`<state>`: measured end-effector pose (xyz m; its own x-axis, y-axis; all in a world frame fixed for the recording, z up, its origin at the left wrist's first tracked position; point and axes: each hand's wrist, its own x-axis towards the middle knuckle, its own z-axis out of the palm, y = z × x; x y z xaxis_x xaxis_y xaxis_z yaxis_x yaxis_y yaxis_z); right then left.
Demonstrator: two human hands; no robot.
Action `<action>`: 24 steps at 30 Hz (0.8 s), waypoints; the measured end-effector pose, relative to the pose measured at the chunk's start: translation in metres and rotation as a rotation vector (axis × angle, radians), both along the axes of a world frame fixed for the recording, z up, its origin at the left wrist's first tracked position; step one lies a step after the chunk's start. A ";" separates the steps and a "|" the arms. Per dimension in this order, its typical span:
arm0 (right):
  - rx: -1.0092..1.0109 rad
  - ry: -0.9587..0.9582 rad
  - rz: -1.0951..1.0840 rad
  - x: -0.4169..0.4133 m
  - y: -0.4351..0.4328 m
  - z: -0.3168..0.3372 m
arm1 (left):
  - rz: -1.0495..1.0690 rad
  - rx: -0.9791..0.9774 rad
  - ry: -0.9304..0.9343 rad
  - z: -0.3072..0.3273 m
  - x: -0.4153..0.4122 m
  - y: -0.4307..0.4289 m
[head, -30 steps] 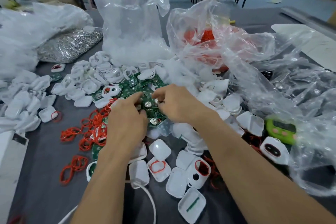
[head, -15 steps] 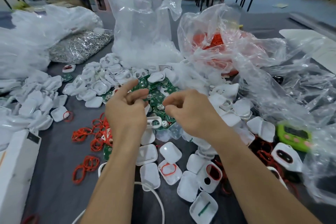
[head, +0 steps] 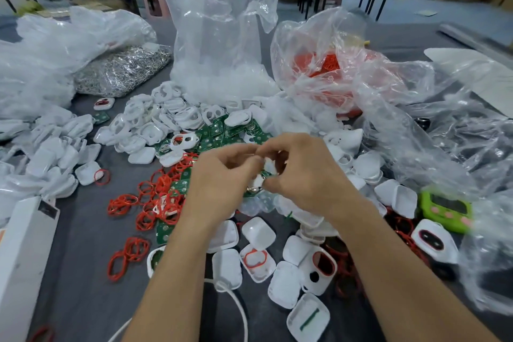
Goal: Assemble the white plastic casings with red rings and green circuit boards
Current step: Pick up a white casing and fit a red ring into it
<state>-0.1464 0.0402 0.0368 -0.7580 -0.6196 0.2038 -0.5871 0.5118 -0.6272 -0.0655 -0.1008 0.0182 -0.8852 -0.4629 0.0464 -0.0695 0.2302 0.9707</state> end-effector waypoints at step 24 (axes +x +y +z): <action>0.256 -0.098 -0.352 0.001 0.078 -0.004 | 0.056 0.365 -0.021 -0.010 -0.013 0.032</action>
<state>-0.1456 0.1186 0.0333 -0.9399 -0.3413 -0.0064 -0.2930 0.8161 -0.4981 -0.0785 -0.0685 0.0086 -0.8569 -0.4936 -0.1489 -0.0929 -0.1362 0.9863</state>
